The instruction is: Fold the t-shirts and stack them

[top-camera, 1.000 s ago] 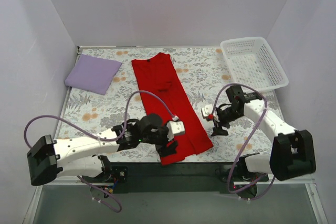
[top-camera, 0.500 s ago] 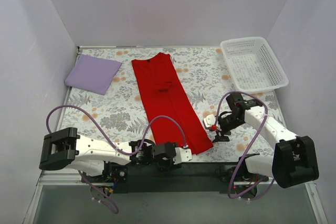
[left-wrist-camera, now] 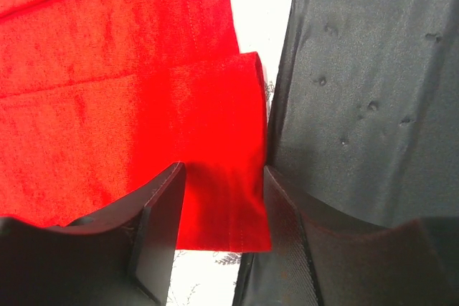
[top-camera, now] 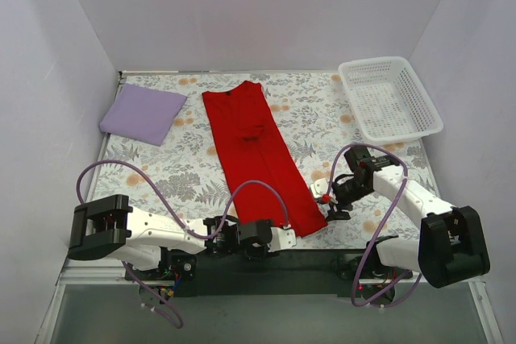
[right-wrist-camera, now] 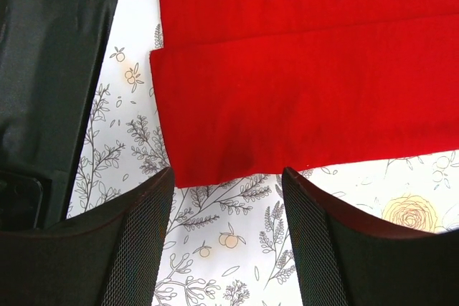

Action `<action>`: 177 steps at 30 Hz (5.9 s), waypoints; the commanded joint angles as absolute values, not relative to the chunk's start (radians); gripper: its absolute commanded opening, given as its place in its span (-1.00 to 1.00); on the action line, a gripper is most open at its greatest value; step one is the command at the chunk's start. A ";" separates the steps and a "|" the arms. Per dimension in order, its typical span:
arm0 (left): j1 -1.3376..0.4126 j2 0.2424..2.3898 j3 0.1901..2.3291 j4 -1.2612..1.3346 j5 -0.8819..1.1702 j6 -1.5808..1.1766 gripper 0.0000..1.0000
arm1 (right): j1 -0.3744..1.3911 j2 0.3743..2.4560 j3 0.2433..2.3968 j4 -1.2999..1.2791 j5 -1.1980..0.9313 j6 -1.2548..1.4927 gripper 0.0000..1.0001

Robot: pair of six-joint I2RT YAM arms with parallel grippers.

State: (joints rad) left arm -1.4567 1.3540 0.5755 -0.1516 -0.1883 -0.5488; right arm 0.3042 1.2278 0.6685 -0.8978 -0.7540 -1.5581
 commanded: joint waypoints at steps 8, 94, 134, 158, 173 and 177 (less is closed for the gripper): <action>-1.445 1.348 0.548 -0.132 -0.198 -0.496 -0.45 | 0.311 1.226 0.667 -0.881 -0.755 -1.534 0.34; -0.365 1.537 0.828 0.133 0.376 -0.195 -1.00 | 0.526 2.171 1.839 -0.603 -0.350 -0.710 -0.97; -0.365 1.037 0.579 0.037 0.583 0.032 0.45 | 0.400 1.870 1.516 -0.642 -0.792 -1.092 0.40; -0.666 1.356 0.474 0.181 0.224 0.057 0.10 | 0.555 1.893 1.210 -0.472 -0.445 -1.341 0.22; -0.664 1.493 0.474 0.264 0.150 0.025 -0.63 | 0.558 1.884 1.138 -0.453 -0.442 -1.281 -0.61; -0.666 1.480 0.466 0.267 0.173 0.017 -1.00 | 0.558 1.872 1.118 -0.456 -0.459 -1.266 -0.91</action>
State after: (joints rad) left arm -0.6636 1.4830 0.4812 0.2913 0.1783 0.0219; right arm 0.5518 1.8648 1.1660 -0.4198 -0.4713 -1.2869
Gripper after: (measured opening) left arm 0.031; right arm 0.080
